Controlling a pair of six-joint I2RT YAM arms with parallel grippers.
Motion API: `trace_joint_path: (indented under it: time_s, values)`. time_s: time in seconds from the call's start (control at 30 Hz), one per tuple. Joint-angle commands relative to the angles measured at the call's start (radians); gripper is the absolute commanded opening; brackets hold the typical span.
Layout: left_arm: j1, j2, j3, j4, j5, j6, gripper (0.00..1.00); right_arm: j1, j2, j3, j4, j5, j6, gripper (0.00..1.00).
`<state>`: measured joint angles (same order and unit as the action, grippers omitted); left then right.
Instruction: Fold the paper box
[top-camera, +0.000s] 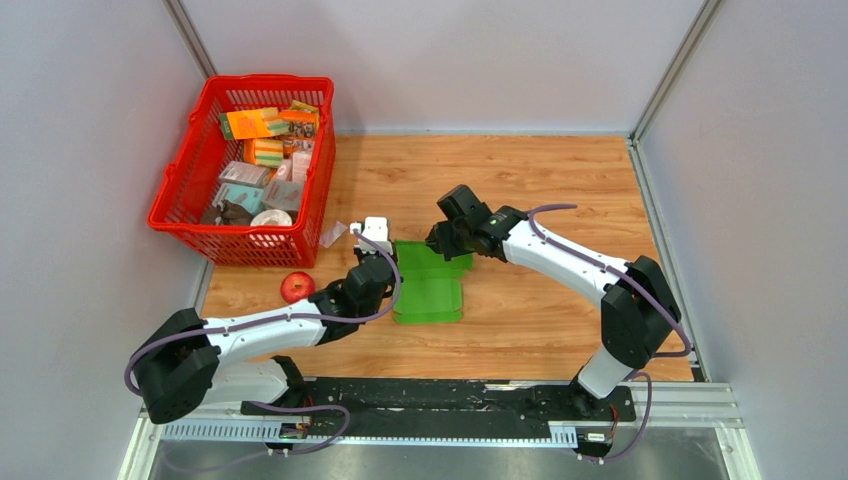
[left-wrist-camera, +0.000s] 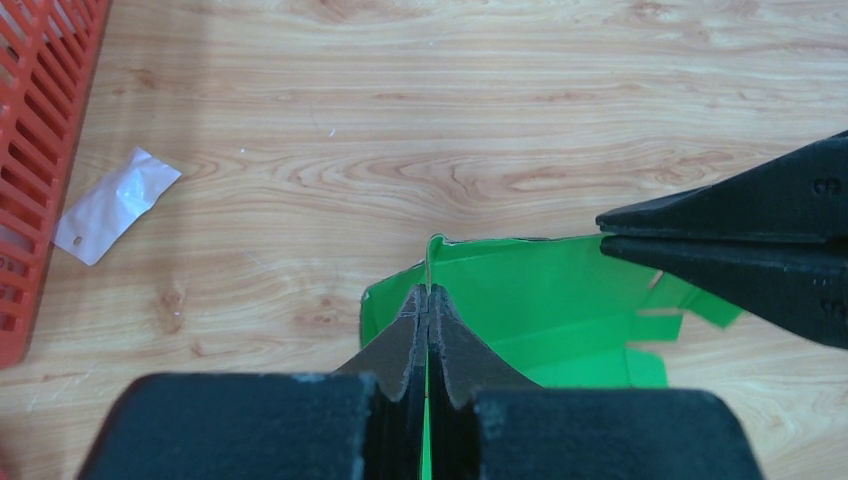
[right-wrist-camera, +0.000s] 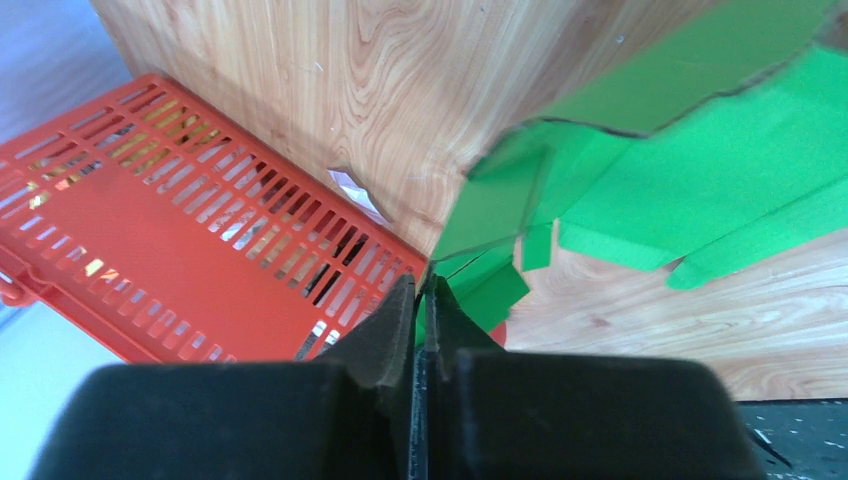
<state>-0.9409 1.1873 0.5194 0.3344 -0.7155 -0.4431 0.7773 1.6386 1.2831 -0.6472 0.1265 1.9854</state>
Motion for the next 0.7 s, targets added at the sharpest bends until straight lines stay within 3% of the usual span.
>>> trace_joint_path:
  time_s: [0.0,0.07,0.1,0.2,0.4,0.47,0.53,0.67]
  values:
    - [-0.006,-0.034,-0.015,0.046,0.019,0.014,0.1,0.004,0.015,-0.034,0.073,0.001,0.029,0.0]
    - [-0.006,-0.06,-0.036,0.049,0.027,0.017,0.21,0.004,0.009,-0.059,0.135,-0.001,0.009,0.0]
    - [-0.006,-0.069,-0.042,0.031,0.033,0.015,0.32,0.004,0.001,-0.088,0.156,0.005,-0.005,0.0]
    - [-0.006,-0.147,-0.067,-0.049,0.056,0.015,0.48,-0.007,-0.023,-0.151,0.256,0.006,-0.071,0.0]
    - [-0.004,-0.429,-0.143,-0.233,0.191,0.038,0.56,-0.046,-0.057,-0.27,0.378,-0.039,-0.187,0.0]
    - [-0.006,-0.521,-0.151,-0.306,0.18,0.041,0.55,-0.064,-0.062,-0.336,0.495,-0.079,-0.252,0.0]
    - [-0.002,-0.575,-0.159,-0.399,0.18,0.041,0.49,-0.075,-0.068,-0.369,0.578,-0.109,-0.321,0.0]
    - [-0.002,-0.578,-0.186,-0.434,0.214,0.035,0.48,-0.105,-0.095,-0.523,0.849,-0.169,-0.421,0.0]
